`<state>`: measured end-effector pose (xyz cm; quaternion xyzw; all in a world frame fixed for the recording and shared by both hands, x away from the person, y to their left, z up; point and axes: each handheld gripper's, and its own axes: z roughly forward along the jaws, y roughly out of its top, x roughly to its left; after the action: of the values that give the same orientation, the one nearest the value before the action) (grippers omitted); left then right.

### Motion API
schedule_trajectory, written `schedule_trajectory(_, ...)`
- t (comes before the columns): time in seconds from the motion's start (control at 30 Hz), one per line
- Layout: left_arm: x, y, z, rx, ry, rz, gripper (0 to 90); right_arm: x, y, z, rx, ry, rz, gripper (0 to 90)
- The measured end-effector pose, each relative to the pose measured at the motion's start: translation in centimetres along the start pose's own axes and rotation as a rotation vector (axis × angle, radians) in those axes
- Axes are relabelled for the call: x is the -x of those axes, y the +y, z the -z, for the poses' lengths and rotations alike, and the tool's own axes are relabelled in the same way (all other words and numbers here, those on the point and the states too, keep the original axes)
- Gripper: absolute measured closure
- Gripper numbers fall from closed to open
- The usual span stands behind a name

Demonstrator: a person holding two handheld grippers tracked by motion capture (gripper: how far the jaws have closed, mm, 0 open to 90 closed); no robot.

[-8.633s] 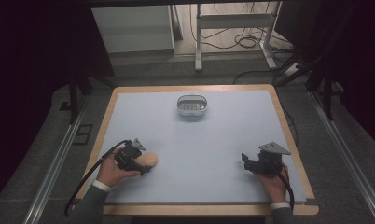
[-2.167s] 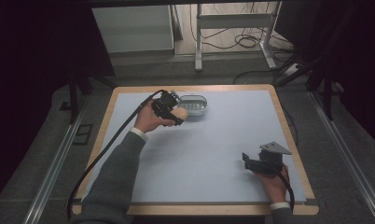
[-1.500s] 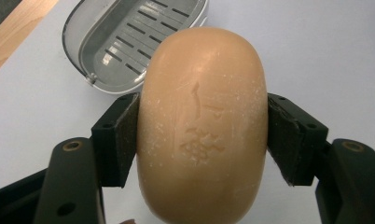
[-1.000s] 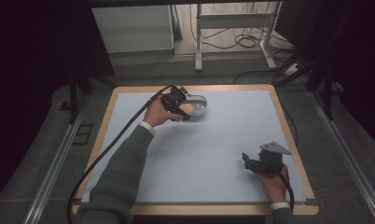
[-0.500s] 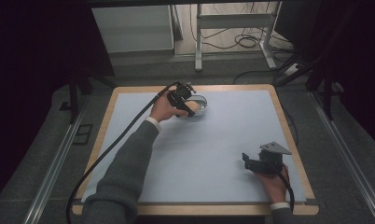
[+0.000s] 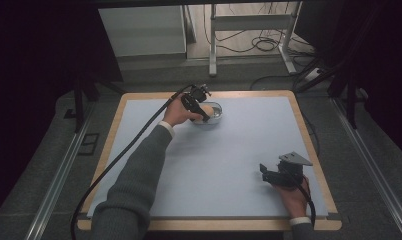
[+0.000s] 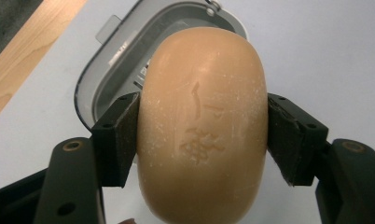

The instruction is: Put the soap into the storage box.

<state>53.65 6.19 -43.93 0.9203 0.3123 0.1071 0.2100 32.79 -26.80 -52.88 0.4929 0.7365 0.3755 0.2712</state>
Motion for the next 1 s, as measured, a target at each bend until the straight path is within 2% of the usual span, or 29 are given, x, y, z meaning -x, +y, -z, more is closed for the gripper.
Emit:
schedule_trajectory(0.13, -0.4, 0.5, -0.4, -0.001, 0.003, 0.008, 32.5, 0.0, 0.0, 0.0, 0.000, 0.000, -0.001, 10.1)
schedule_trajectory(0.37, -1.0, 1.0, -1.6, -0.024, -0.002, -0.003, 32.5, 0.0, 0.0, 0.0, -0.001, -0.001, 0.002, 10.1)
schedule_trajectory(0.47, -1.2, 1.2, -2.0, -0.026, -0.016, -0.006, 32.4, 0.0, 0.0, 0.0, -0.001, -0.001, 0.002, 10.1)
schedule_trajectory(0.53, -1.5, 1.4, -2.2, -0.022, -0.035, 0.005, 32.4, 0.0, 0.0, 0.0, -0.003, -0.001, 0.001, 10.1)
schedule_trajectory(0.77, -2.0, 1.5, -2.9, -0.028, -0.034, 0.022, 32.0, 0.0, 0.0, 0.0, -0.003, -0.002, 0.003, 10.1)
schedule_trajectory(0.87, -1.8, 1.5, -2.7, -0.007, -0.046, 0.023, 31.3, 0.0, 0.0, 0.0, -0.003, -0.001, 0.004, 10.1)
schedule_trajectory(1.0, -1.3, 1.4, -2.1, -0.001, -0.032, 0.009, 29.3, 0.0, 0.0, -0.1, -0.004, -0.004, 0.009, 10.1)
